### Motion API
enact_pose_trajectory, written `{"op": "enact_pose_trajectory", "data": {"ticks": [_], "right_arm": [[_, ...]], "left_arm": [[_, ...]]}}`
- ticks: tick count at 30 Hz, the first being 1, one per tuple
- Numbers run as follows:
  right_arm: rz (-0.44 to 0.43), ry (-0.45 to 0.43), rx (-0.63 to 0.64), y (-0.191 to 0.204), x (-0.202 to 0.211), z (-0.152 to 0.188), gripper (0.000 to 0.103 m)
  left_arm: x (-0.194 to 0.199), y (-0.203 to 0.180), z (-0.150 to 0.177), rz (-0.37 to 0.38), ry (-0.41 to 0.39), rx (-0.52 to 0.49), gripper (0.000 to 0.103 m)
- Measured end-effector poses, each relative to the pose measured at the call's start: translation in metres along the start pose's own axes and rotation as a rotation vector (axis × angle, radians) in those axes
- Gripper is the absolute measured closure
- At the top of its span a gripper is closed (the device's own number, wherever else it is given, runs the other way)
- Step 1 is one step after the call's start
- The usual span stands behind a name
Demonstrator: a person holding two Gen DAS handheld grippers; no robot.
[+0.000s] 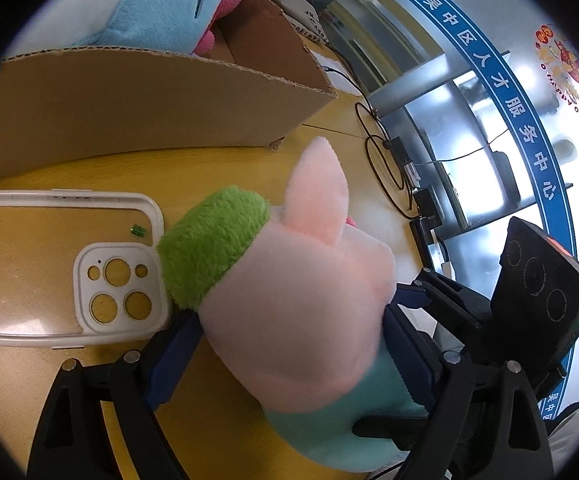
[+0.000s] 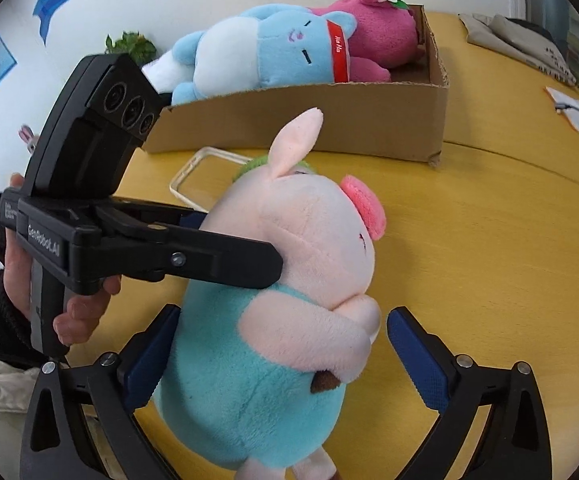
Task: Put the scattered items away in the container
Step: 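Close both grippers on the pig plush's body and lift it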
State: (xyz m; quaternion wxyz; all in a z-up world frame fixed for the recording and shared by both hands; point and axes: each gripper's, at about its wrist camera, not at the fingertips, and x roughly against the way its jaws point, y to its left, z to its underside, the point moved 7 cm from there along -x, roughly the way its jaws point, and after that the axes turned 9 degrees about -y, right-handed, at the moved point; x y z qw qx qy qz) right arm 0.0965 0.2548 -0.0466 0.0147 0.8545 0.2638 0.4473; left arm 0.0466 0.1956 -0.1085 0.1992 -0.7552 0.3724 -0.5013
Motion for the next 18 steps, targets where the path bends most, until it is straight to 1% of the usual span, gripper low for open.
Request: {"op": "enact_pose_trajectory", "data": {"ticks": [2,5,6,8,10,12,16,18], "right_arm": [[0.014,0.029,0.033,0.006,0.002,0.003,0.001],[-0.006,0.081,0.048,0.012,-0.007,0.012,0.001],[-0.004,0.082,0.041,0.013,-0.010,0.013,0.001],[0.004,0.058,0.028,0.014,-0.012,0.011,0.002],[0.006,0.031,0.020,0.014,-0.011,0.009,0.005],[-0.010,0.006,0.017,0.015,-0.007,0.007,0.010],[-0.034,-0.046,0.036,0.018,0.001,0.001,0.013],[-0.050,-0.089,0.051,0.021,0.008,-0.007,0.013]], "left_arm": [[0.001,0.001,0.001,0.000,-0.004,0.004,0.014],[0.001,0.002,0.002,0.003,-0.005,0.007,0.014],[0.002,0.002,0.002,0.001,-0.006,0.005,0.014],[0.003,0.002,0.002,-0.002,-0.008,0.006,0.014],[0.007,0.001,0.002,-0.005,-0.012,-0.004,0.015],[0.011,-0.003,0.001,-0.014,-0.026,-0.025,0.017],[0.025,-0.022,-0.006,-0.065,-0.071,-0.118,0.017],[0.034,-0.033,-0.013,-0.093,-0.105,-0.161,0.017]]}}
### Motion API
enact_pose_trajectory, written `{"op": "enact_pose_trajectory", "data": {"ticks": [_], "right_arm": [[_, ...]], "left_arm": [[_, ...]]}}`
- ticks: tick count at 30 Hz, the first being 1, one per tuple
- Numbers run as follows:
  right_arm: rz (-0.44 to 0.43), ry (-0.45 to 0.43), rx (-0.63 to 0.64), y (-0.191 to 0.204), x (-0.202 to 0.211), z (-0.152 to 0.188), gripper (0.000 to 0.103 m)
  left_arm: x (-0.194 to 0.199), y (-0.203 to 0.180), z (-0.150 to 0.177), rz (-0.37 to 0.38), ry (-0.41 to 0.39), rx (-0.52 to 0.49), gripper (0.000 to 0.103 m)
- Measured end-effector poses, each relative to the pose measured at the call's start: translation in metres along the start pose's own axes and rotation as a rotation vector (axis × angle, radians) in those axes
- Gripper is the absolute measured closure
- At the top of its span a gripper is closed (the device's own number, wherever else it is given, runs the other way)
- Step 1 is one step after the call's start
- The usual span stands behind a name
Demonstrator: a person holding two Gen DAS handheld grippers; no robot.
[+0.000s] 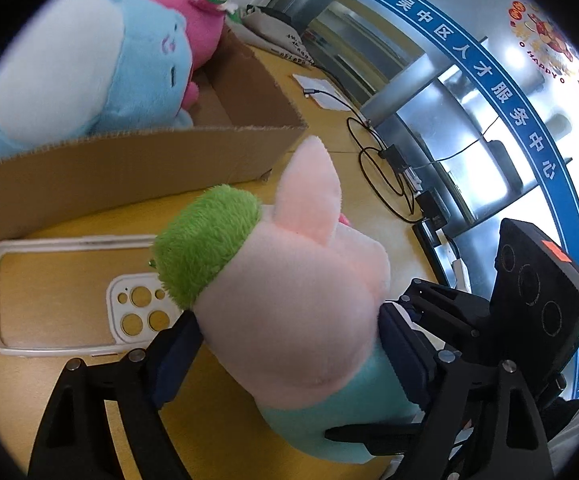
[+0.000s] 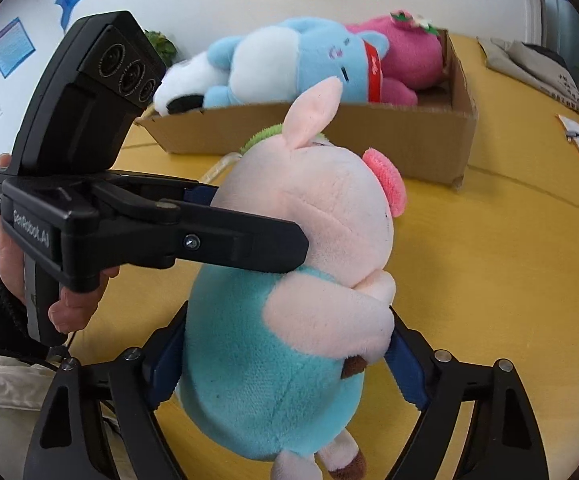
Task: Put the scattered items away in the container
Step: 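Close both grippers on the pig plush's body and lift it, then carry the pig plush over the box and lower it inside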
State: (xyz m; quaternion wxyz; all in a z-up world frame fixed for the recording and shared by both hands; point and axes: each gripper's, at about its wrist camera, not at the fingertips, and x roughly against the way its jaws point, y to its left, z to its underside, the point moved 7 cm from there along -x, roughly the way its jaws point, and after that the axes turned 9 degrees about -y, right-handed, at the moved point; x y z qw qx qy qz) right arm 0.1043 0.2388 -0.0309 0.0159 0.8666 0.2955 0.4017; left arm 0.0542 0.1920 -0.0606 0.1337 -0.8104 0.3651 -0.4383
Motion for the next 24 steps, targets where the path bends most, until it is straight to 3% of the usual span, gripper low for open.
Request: {"op": "enact_pose_trajectory", "data": {"ticks": [11,19,24], "right_arm": [[-0.046,-0.216,0.071,0.018,0.031,-0.064,0.013],[0.004,-0.408,0.185,0.017,0.058,-0.141,0.013],[0.015,-0.480,0.220,0.008,0.058,-0.179,0.013]], "left_arm": [[0.049,-0.027,-0.065,-0.081,-0.177,-0.135,0.017],[0.080,-0.049,-0.138,-0.082,-0.302,-0.246,0.017],[0.079,-0.052,-0.179,-0.098,-0.339,-0.295,0.017]]}}
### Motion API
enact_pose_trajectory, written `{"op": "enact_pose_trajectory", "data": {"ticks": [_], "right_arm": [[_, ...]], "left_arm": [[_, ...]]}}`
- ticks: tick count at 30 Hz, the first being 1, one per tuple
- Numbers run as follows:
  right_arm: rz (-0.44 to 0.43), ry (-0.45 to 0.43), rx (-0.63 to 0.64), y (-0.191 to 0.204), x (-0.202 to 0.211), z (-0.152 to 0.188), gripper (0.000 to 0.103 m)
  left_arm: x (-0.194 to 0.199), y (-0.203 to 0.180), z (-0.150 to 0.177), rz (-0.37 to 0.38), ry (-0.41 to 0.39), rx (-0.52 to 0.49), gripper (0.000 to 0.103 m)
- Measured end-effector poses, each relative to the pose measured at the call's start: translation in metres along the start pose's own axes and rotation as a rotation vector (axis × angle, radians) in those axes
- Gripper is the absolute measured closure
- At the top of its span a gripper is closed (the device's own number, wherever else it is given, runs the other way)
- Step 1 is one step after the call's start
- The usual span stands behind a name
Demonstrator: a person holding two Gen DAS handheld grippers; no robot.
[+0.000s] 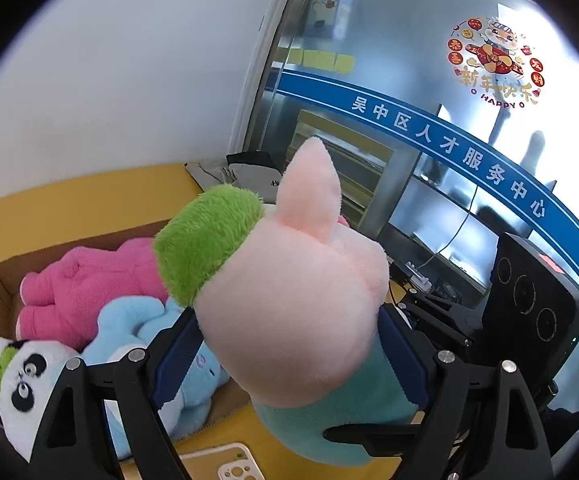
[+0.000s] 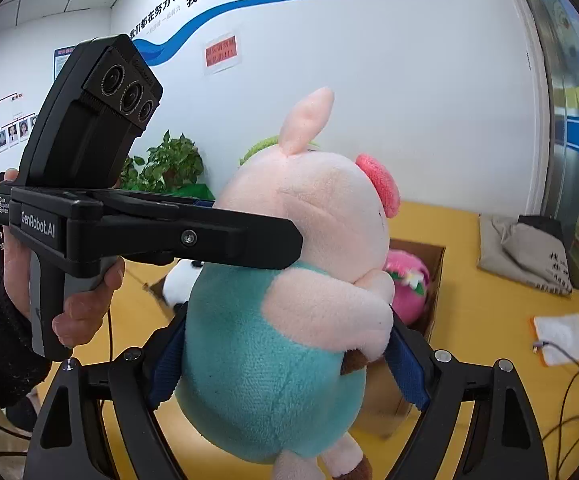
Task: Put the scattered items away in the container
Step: 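Carry the pig plush over the box and lower it inside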
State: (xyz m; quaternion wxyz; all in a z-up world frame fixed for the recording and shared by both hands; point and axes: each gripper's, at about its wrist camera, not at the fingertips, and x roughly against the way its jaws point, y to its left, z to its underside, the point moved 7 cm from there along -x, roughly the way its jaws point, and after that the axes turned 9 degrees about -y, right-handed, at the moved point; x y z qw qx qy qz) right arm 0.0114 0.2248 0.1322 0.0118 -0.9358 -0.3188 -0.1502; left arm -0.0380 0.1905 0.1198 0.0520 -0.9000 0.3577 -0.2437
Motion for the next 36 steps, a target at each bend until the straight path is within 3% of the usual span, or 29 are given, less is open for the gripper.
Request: {"op": "enact_pose_trajectory", "data": {"ticks": [5,10,17,20,23,28,31,32,33,35,36], "right_arm": [[-0.002,-0.047,0.004,-0.026,-0.026,-0.005,0.013],[0.000,-0.061,-0.053,-0.055,-0.056,0.019,0.013],[0.031,0.078,-0.138,-0.079,-0.093,0.070,0.010],[0.031,0.101,-0.198,-0.086,-0.093,0.081,0.006],[0.063,0.089,-0.175,-0.085,-0.078,0.078,0.006],[0.071,-0.039,-0.203,-0.085,-0.032,0.056,0.007],[0.058,-0.077,-0.175,-0.079,-0.021,0.046,0.023],[0.053,-0.064,-0.143,-0.073,-0.023,0.047,0.034],[0.064,-0.040,-0.114,-0.069,-0.030,0.051,0.053],[0.090,0.056,-0.087,-0.061,-0.048,0.068,0.065],[0.105,0.072,-0.087,-0.059,-0.053,0.074,0.065]], "left_arm": [[-0.030,0.022,-0.013,-0.020,0.017,0.002,0.017],[-0.068,0.053,0.002,-0.036,0.099,0.056,0.017],[-0.116,0.082,0.049,-0.029,0.236,0.145,0.017],[-0.125,0.083,0.061,0.009,0.255,0.173,0.016],[-0.127,0.080,0.061,-0.006,0.251,0.148,0.016],[-0.134,0.085,0.062,-0.004,0.251,0.163,0.014],[-0.141,0.086,0.064,-0.001,0.259,0.187,0.014],[-0.143,0.086,0.065,-0.002,0.258,0.192,0.013],[-0.143,0.085,0.064,-0.003,0.257,0.192,0.013],[-0.141,0.083,0.063,-0.010,0.255,0.191,0.013],[-0.140,0.084,0.063,-0.020,0.257,0.187,0.013]]}}
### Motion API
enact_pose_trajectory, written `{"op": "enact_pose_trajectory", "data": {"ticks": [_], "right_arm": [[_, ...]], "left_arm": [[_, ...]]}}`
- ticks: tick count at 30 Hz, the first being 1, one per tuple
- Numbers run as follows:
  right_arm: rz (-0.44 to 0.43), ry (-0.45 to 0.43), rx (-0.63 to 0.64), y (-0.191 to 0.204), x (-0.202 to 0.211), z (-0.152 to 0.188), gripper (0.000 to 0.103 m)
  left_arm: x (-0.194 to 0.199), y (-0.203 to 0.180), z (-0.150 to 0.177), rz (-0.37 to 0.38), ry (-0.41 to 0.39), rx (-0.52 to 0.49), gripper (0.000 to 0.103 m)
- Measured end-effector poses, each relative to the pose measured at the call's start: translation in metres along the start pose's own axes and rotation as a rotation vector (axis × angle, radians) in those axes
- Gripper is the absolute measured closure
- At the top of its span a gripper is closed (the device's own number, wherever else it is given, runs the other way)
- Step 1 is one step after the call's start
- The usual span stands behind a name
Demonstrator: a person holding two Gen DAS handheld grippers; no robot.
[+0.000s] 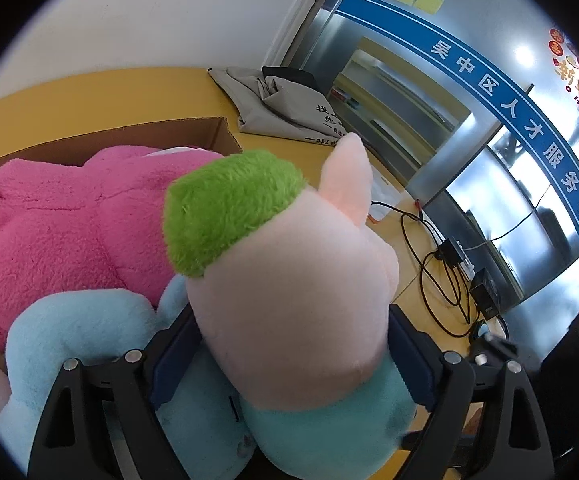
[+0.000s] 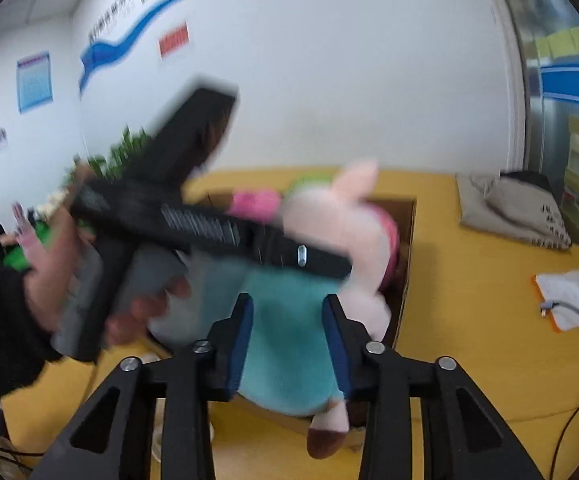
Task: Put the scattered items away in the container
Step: 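Carry the pig plush over the box and lower it inside, then open both grippers to release the pig plush and lift away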
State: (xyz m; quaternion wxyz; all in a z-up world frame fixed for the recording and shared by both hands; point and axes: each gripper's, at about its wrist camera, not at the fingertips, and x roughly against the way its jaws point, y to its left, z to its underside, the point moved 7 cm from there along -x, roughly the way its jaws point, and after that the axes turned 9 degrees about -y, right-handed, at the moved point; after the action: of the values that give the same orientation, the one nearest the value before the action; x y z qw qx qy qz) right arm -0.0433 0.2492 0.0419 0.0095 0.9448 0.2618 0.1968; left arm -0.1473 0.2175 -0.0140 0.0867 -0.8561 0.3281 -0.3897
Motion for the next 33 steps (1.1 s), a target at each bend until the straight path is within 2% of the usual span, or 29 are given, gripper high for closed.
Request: {"op": "enact_pose_trajectory", "data": {"ticks": [2,4,7,10,14,16,18,19,21,24,28,33], "right_arm": [[0.023,0.004,-0.047,-0.008,-0.004,0.006,0.065],[0.032,0.021,-0.092,-0.018,-0.003,0.010,0.065],[0.082,0.104,-0.121,-0.038,-0.013,0.029,0.064],[0.055,0.088,-0.197,-0.045,-0.006,0.038,0.065],[0.076,0.068,-0.190,-0.051,-0.011,0.037,0.062],[0.082,0.057,-0.184,-0.050,-0.007,0.036,0.054],[0.097,0.041,-0.182,-0.045,-0.001,0.033,0.013],[0.113,0.022,-0.188,-0.045,0.003,0.031,0.007],[0.092,0.000,-0.210,-0.042,0.007,0.026,0.006],[0.085,-0.019,-0.208,-0.030,0.015,0.018,0.006],[0.065,-0.013,-0.149,-0.002,0.019,0.007,0.003],[0.023,0.031,-0.041,0.040,0.015,0.006,0.002]], "left_arm": [[0.008,0.001,-0.002,-0.027,-0.024,-0.012,0.013],[0.029,0.001,-0.012,-0.019,-0.104,-0.002,0.013],[0.058,0.005,-0.030,-0.007,-0.211,0.031,0.013],[0.056,0.007,-0.027,-0.040,-0.183,0.007,0.013],[0.049,0.003,-0.005,-0.059,-0.125,-0.042,0.013],[0.058,0.002,0.007,-0.049,-0.130,-0.043,0.013],[0.070,0.004,0.017,-0.051,-0.144,-0.039,0.013],[0.077,0.006,0.021,-0.068,-0.155,-0.045,0.013],[0.095,0.015,0.030,-0.132,-0.185,-0.061,0.013],[0.120,0.024,0.044,-0.157,-0.217,-0.041,0.013],[0.151,0.046,0.065,-0.249,-0.245,-0.024,0.013],[0.183,0.075,0.106,-0.268,-0.240,0.061,0.013]]}}
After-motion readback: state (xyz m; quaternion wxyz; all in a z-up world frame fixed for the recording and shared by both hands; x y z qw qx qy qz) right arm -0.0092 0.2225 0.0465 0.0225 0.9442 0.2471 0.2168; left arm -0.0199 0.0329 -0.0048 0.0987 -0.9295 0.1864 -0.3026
